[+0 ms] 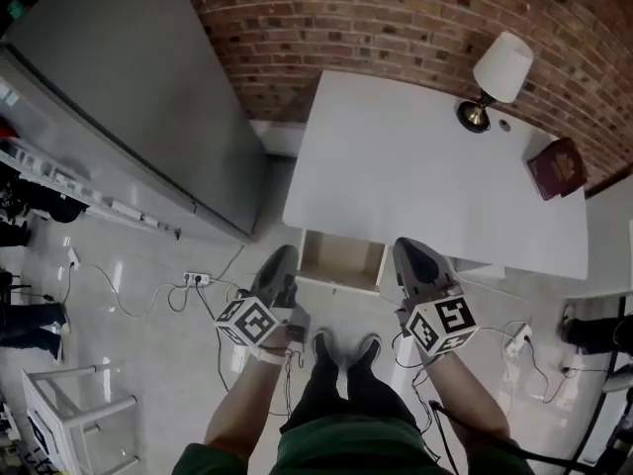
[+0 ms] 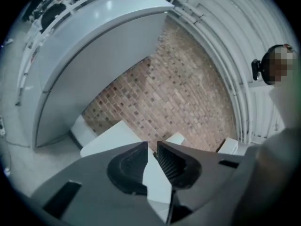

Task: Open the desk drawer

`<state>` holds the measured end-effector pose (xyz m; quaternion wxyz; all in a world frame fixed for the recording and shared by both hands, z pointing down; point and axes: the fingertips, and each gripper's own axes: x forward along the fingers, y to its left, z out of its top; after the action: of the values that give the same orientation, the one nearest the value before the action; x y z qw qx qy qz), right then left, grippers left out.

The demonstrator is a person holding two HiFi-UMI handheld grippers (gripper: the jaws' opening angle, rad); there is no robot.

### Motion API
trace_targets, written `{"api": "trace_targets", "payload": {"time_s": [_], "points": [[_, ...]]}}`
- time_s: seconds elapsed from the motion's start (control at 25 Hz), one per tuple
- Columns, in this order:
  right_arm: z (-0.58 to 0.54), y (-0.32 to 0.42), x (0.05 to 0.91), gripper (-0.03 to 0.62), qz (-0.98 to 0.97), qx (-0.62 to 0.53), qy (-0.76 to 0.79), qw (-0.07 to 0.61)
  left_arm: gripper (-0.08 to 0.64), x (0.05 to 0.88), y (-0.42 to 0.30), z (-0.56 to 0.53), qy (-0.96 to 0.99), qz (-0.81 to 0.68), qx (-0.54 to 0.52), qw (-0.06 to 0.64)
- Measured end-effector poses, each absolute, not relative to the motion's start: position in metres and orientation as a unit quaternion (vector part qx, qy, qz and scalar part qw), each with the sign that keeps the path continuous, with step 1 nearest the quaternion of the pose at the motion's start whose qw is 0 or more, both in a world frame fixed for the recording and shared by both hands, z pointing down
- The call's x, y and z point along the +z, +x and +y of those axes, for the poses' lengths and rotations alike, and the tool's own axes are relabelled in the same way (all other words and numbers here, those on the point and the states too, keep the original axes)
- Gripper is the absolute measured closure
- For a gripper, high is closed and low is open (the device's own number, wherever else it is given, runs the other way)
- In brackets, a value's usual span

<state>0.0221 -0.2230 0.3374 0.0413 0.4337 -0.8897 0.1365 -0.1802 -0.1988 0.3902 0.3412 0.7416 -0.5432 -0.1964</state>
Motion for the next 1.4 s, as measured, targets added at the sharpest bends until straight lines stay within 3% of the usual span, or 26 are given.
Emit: {"api": "trace_targets", "payload": {"time_s": [0.24, 0.68, 1.16, 1.4], "points": [[-0.227, 0.026, 0.238, 0.591, -0.894, 0.07, 0.443, 0.004, 0.504, 0.239, -0.162, -0.208, 0.803, -0.522, -0.187, 0.219], [-0.226, 0.052, 0.136, 0.591, -0.882, -0.025, 0.469, -0.032, 0.512, 0.111, -0.115, -0.209, 0.853, -0.501, -0.138, 0.047], [-0.203, 0.051, 0.068, 0.591, -0.878, -0.087, 0.464, -0.079, 0.522, 0.025, -0.106, -0.172, 0.831, -0.527, -0.121, -0.129], [-0.198, 0.046, 0.061, 0.591, -0.876, -0.078, 0.469, -0.085, 0.522, 0.031, -0.109, -0.168, 0.816, -0.554, -0.062, -0.15]]}}
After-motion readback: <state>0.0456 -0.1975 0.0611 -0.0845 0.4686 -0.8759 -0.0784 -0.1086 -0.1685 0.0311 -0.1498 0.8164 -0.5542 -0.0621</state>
